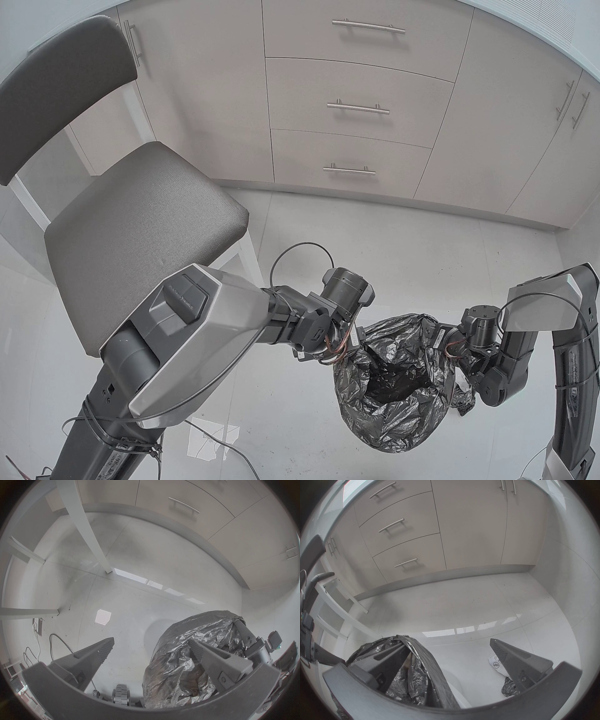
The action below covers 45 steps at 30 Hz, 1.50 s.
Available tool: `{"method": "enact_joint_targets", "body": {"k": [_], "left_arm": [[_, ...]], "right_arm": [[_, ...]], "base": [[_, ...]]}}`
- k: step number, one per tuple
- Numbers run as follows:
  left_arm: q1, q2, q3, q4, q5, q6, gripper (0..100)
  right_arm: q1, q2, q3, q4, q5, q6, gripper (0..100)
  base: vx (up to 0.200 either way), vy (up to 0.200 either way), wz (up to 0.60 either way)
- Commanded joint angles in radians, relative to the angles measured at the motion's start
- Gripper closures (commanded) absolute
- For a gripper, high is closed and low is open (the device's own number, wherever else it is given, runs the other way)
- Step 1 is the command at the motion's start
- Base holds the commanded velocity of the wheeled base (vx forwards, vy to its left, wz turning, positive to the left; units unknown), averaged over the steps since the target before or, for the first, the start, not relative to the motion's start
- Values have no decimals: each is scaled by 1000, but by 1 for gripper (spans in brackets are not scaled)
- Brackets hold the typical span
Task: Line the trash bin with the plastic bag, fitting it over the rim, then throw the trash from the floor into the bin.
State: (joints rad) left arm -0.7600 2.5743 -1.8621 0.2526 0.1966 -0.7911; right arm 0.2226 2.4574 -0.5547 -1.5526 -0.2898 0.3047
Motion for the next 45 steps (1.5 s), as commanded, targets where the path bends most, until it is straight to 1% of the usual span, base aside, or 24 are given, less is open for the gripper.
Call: {"method": "enact_joint_targets", "body": {"k": [1,10,14,18,20,21,23,24,26,32,34,37,41,45], "left_arm": [[-1,0,1,1,0,-2,0],[-1,0,3,1,0,-2,0],[-1,0,3,1,0,-13,0],[-1,-6,4,2,-2,-46,0],[-1,-31,14,4,-6,-83,0],[-1,-31,14,4,-6,-83,0],[-1,-77,50,-1,-65,-116,0],[-1,-94,66,-1,-95,-123,0],[-1,-109,84,-3,-132,-125,0],[5,-106,121,-49,-143,-126,0],[8,-106,159,-107,-148,-126,0],[10,-108,173,-145,-146,-125,0],[10,-105,182,-156,-146,-125,0],[10,-103,182,-156,-146,-125,0]], "right_arm": [[-14,35,-22,-18,3,2,0],[-29,63,-17,-18,6,-1,0],[-34,57,-2,-18,32,1,0],[-42,18,44,-18,73,2,0],[-46,-58,101,-18,133,14,0],[-46,-58,101,-18,133,14,0],[-40,-193,199,-18,270,45,0],[-38,-233,234,-18,317,48,0],[-35,-267,277,-18,359,50,0],[-34,-227,364,-18,362,53,0],[-46,-186,417,-18,356,53,0],[-57,-163,444,-18,350,56,0],[-65,-92,446,-18,290,79,0],[-66,-74,457,-18,248,83,0]], "base": [[0,0,0],[0,0,0],[0,0,0],[0,0,0],[0,0,0],[0,0,0],[0,0,0],[0,0,0],[0,0,0],[0,0,0],[0,0,0],[0,0,0],[0,0,0],[0,0,0]]}}
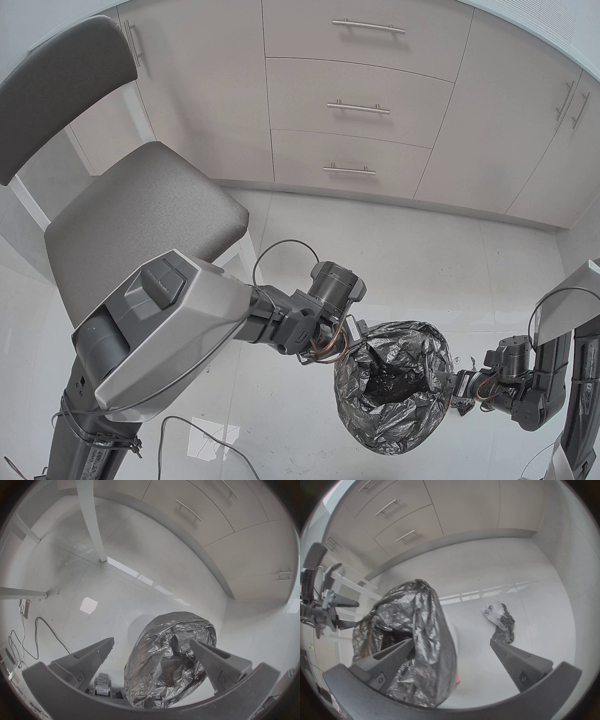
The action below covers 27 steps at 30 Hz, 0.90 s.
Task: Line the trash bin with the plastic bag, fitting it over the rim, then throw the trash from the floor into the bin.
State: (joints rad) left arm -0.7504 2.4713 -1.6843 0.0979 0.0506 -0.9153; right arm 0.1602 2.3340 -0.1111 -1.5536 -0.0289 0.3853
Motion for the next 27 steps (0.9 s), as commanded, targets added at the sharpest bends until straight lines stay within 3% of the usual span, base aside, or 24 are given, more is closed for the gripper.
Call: {"method": "enact_joint_targets", "body": {"k": [1,19,25,27], "left_arm": [[0,2,5,-1,0,0,0],[-9,9,15,0,9,7,0],[-38,3,34,-1,12,12,0],[-69,-6,63,0,28,13,0]], "right_arm": [[-4,48,25,-17,-17,3,0],[-125,76,110,-17,-49,15,0],[-128,68,103,-17,-26,17,0],[-113,68,96,-17,9,20,0]], "base": [[0,0,0],[0,0,0],[0,0,0],[0,0,0]]}}
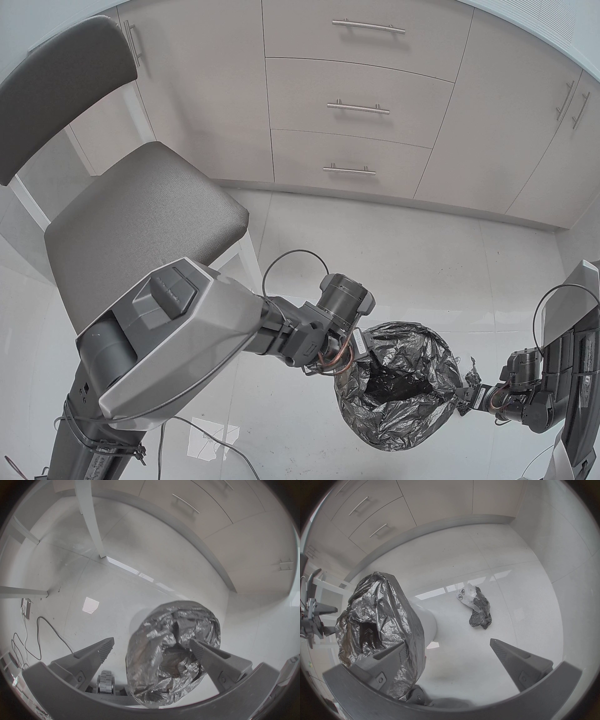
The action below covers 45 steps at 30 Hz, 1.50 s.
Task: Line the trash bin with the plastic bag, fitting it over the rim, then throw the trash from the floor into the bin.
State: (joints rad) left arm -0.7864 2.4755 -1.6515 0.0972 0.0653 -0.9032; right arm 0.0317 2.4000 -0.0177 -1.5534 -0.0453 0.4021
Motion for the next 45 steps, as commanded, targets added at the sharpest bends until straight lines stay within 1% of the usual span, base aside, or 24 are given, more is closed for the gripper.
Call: {"method": "enact_joint_targets", "body": {"k": [1,2,3,4,6,9,10,11,12,13,14,17,18,23,25,29,33,35,36,38,39,43,45], "left_arm": [[-42,-15,42,1,18,1,0],[-42,-15,42,1,18,1,0],[-54,-23,61,-1,28,0,0],[-77,-41,94,-1,42,0,0],[-94,-61,122,-1,44,0,0],[-134,-113,183,-1,44,0,0],[-134,-113,183,-1,44,0,0],[-160,-138,214,-2,45,0,0],[-175,-145,226,-2,51,0,0],[-175,-145,226,-2,51,0,0],[-212,-147,240,-2,87,0,0],[-231,-133,237,-5,123,3,0],[-240,-104,229,-8,142,9,0],[-243,-55,213,-16,148,20,0],[-237,-38,211,-22,162,27,0],[-228,-12,213,-24,214,55,0],[-231,-15,237,-21,235,61,0],[-238,-13,256,-22,252,79,0],[-241,-12,259,-24,266,90,0],[-254,-4,272,-30,324,107,0],[-261,0,276,-34,337,109,0],[-266,17,277,-47,357,121,0],[-266,33,279,-50,381,130,0]], "right_arm": [[20,4,1,-17,38,11,0],[20,4,1,-17,38,11,0],[28,4,1,-17,58,27,0],[37,-2,4,-17,87,64,0],[40,-19,8,-17,111,84,0],[40,-87,15,-17,203,136,0],[40,-87,15,-17,203,136,0],[39,-117,15,-17,252,167,0],[39,-122,16,-17,268,175,0],[39,-122,16,-17,268,175,0],[39,-117,15,-17,274,176,0],[34,-116,15,-17,274,178,0],[27,-119,15,-17,274,178,0],[5,-119,15,-17,274,179,0],[2,-121,15,-17,274,179,0],[-1,-122,15,-17,272,179,0],[-6,-122,13,-17,272,179,0],[-12,-124,15,-17,272,179,0],[-13,-124,15,-17,272,179,0],[-19,-125,15,-17,272,179,0],[-22,-125,15,-17,272,179,0],[-35,-127,15,-17,272,179,0],[-41,-130,15,-17,272,179,0]], "base": [[0,0,0],[0,0,0],[0,0,0],[0,0,0],[0,0,0],[0,0,0],[0,0,0],[0,0,0],[0,0,0],[0,0,0],[0,0,0],[0,0,0],[0,0,0],[0,0,0],[0,0,0],[0,0,0],[0,0,0],[0,0,0],[0,0,0],[0,0,0],[0,0,0],[0,0,0],[0,0,0]]}}
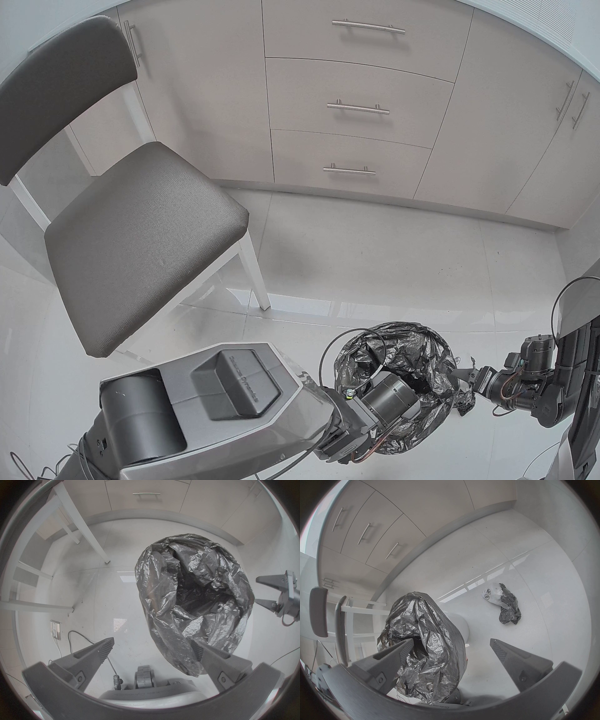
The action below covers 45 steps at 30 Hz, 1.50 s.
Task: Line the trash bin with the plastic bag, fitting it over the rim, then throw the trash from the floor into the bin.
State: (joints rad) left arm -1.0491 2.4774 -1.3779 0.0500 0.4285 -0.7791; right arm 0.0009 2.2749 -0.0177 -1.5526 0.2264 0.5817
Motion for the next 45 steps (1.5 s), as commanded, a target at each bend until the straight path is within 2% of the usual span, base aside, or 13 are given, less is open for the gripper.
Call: {"method": "enact_joint_targets", "body": {"k": [1,9,22,35,38,41,45], "left_arm": [[-3,31,5,-2,19,6,0],[-57,38,40,-18,36,15,0],[-75,15,143,-47,33,12,0],[-72,24,120,-90,29,15,0],[-46,15,129,-190,15,9,0],[-14,5,145,-300,-31,0,0],[20,-32,211,-437,-79,-2,0]], "right_arm": [[-12,-5,15,-18,1,0,0],[-18,-3,15,-18,2,-2,0],[-19,-2,13,-18,1,-2,0],[-18,2,15,-18,2,-6,0],[4,-43,16,-18,1,-13,0],[42,-115,15,-18,-2,-8,0],[125,-173,-5,-18,-24,-16,0]], "base": [[0,0,0],[0,0,0],[0,0,0],[0,0,0],[0,0,0],[0,0,0],[0,0,0]]}}
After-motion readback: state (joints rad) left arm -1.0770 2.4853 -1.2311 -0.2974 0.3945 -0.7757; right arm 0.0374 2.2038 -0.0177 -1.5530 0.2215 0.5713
